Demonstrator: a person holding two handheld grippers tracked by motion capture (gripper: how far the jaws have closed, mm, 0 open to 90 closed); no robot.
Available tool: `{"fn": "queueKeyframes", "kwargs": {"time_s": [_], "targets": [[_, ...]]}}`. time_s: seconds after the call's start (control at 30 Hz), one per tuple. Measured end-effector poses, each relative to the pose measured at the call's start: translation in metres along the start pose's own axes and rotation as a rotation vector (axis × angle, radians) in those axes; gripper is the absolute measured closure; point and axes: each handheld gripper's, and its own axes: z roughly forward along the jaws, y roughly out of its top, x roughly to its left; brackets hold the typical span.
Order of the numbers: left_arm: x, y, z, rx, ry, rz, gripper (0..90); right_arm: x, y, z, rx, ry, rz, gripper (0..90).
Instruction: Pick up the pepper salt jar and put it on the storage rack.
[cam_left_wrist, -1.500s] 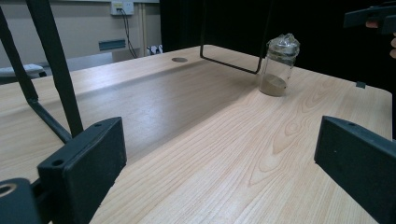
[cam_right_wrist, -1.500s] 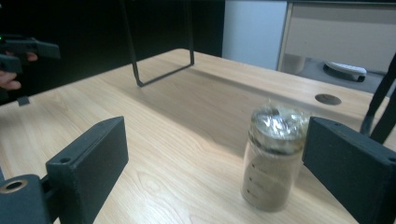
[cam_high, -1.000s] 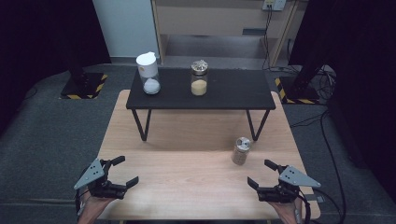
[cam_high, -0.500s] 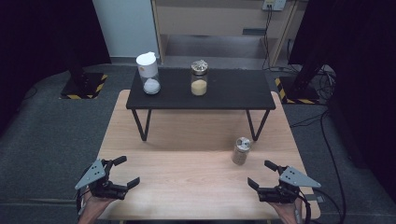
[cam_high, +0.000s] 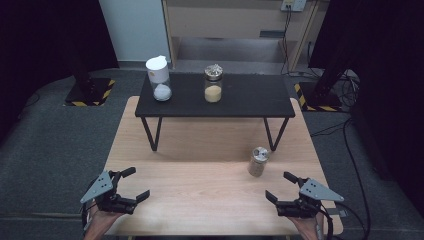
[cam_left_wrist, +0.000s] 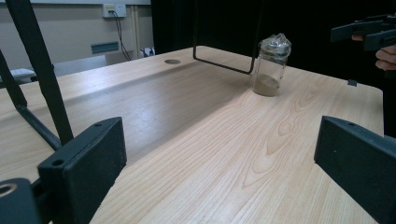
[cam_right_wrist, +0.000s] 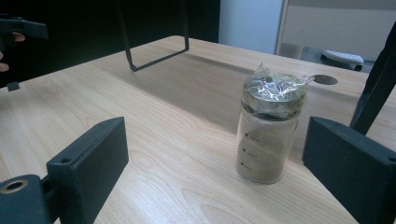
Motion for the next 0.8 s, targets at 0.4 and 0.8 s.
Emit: {"fn": "queueKeyframes", "kwargs": {"time_s": [0.4,0.8], "targets": [[-0.001,0.000,0.000,0.000,0.000,0.002,1.1,0.004,0.000,-0.006,-0.032,-0.011,-0.006,6.9],[0.000,0.000,-0.001,-0.003,0.003,-0.006,1.1,0.009,0.020,-0.012,-0.050,-0.056,0.006,4.0]]}}
